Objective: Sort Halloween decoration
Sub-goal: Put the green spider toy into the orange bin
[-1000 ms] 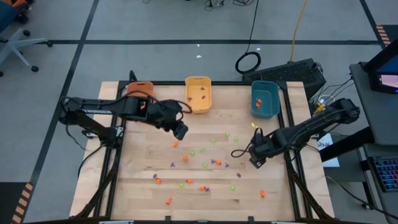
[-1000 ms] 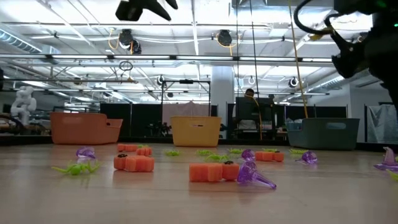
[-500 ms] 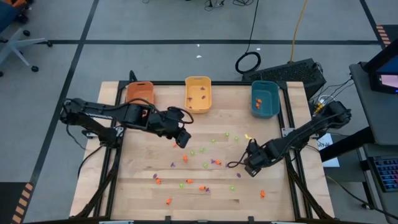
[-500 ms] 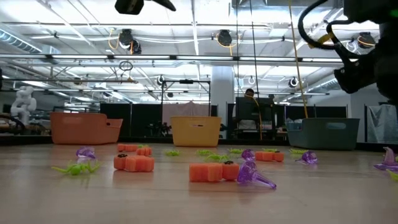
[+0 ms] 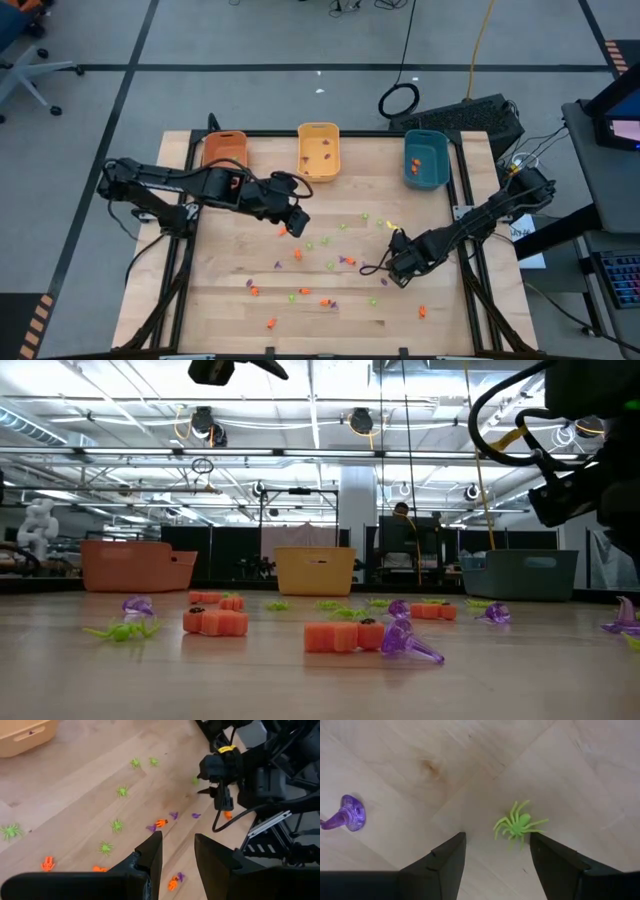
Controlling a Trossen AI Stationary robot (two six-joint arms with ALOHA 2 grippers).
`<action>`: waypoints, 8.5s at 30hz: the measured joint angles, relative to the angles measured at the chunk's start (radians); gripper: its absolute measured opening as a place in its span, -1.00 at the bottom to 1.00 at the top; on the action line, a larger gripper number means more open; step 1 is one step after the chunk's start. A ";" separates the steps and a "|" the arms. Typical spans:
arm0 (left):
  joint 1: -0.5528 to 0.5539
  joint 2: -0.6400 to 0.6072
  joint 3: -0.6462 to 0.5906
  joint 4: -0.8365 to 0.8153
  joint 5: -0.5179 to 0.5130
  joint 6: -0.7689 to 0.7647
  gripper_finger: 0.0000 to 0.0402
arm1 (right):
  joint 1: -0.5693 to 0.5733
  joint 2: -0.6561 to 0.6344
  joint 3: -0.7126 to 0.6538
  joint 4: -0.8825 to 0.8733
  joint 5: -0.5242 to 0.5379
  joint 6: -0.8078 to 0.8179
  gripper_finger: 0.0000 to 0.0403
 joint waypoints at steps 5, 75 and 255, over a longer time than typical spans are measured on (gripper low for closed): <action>0.000 0.000 0.000 -0.001 -0.001 0.000 -0.44 | 0.000 0.000 0.000 0.002 0.001 -0.006 -0.08; -0.005 0.091 0.000 0.551 0.074 0.093 -0.01 | -0.105 -0.474 -0.002 0.737 0.018 -0.567 -1.00; 0.317 -0.136 0.000 -0.042 0.165 0.637 -0.95 | -0.212 -0.511 -0.002 0.591 0.152 -0.629 -0.28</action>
